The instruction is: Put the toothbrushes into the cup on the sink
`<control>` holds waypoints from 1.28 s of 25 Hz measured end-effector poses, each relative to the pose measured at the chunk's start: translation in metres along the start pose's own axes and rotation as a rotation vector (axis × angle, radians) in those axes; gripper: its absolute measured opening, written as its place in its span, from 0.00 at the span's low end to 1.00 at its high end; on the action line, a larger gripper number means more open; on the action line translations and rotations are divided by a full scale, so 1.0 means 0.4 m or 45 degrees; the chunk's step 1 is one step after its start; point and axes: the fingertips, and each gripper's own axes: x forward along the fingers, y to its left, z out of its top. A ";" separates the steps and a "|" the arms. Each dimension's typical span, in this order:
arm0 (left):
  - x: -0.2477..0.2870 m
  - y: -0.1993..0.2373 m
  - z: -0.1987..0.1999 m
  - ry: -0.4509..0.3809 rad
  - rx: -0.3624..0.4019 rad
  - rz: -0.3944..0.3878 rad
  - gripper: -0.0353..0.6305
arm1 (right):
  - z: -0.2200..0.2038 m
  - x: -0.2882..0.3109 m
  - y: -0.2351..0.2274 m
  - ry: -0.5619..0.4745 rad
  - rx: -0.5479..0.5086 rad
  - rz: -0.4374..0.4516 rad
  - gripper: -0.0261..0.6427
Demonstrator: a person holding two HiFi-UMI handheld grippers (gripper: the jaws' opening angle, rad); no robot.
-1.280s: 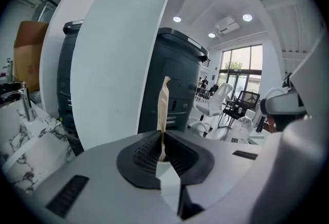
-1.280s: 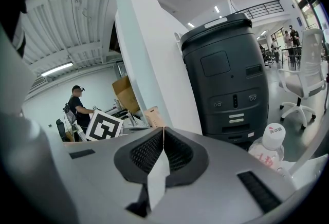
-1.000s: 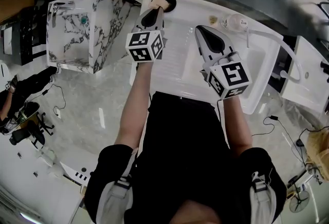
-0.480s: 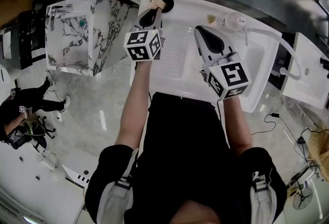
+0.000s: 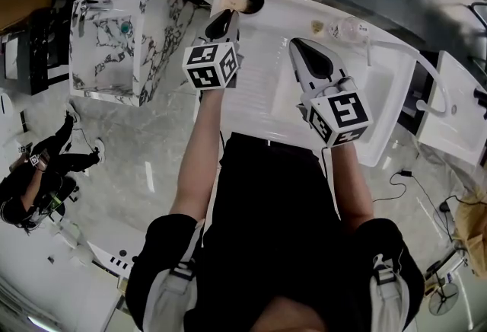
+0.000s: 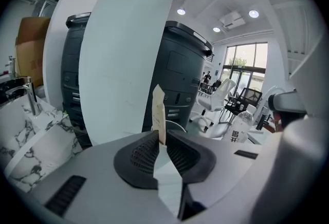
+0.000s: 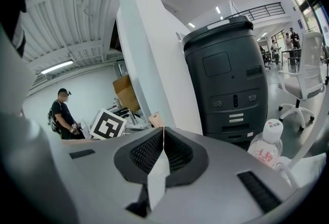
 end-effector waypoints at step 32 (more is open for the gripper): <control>-0.596 -0.090 -0.091 -0.230 0.051 -0.163 0.09 | -0.132 -0.165 0.466 -0.026 -0.131 0.029 0.09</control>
